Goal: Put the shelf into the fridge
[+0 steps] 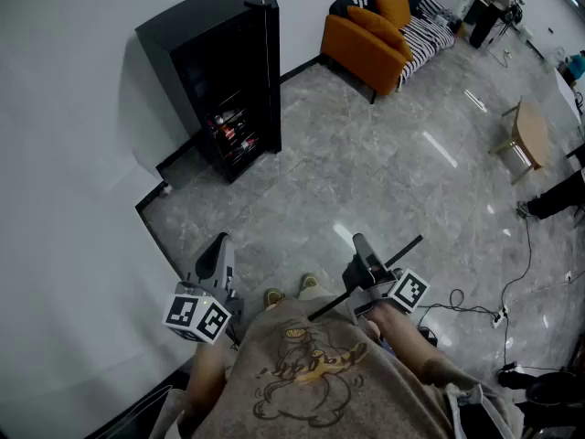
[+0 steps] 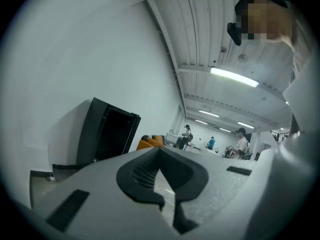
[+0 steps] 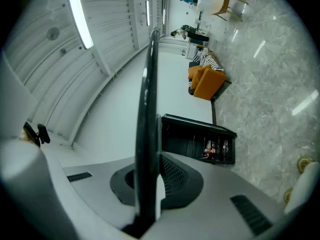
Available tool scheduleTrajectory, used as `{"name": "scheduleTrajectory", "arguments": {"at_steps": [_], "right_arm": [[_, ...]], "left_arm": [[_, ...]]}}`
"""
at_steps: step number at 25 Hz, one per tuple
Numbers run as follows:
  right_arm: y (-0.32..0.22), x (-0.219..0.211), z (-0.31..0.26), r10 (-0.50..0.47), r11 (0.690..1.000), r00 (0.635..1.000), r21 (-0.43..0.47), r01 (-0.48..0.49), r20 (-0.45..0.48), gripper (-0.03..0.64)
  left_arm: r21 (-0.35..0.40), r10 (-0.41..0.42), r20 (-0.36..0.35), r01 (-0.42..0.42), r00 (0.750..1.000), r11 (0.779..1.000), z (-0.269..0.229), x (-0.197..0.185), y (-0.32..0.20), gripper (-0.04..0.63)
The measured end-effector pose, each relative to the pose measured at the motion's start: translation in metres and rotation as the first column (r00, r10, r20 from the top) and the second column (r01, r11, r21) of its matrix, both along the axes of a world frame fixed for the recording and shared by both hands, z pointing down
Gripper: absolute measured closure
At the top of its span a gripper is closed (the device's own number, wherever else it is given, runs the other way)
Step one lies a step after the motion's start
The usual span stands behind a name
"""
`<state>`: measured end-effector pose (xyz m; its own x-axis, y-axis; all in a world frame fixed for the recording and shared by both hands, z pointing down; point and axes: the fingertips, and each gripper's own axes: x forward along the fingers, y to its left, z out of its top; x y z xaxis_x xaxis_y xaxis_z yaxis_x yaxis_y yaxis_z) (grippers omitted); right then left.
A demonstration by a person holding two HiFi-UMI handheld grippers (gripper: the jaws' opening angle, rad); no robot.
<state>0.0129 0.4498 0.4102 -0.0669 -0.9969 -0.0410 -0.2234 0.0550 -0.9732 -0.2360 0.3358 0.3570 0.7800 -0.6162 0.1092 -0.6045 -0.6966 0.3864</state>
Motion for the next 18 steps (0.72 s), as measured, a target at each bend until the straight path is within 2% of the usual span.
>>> {"name": "scheduleTrajectory", "arguments": {"at_steps": [14,18], "right_arm": [[-0.0036,-0.0005,-0.0062,0.005,1.0,0.999,0.007,-0.004,-0.039,0.591],[-0.0009,0.0045,0.0012,0.025,1.0,0.999,-0.001,-0.025,-0.02,0.591]], "left_arm": [[0.001,0.026,-0.017,-0.026,1.0,1.0,-0.0032,0.0009,-0.005,0.592],[0.002,0.03,-0.015,-0.03,0.999,1.0,0.0008,0.002,-0.0083,0.592]]}}
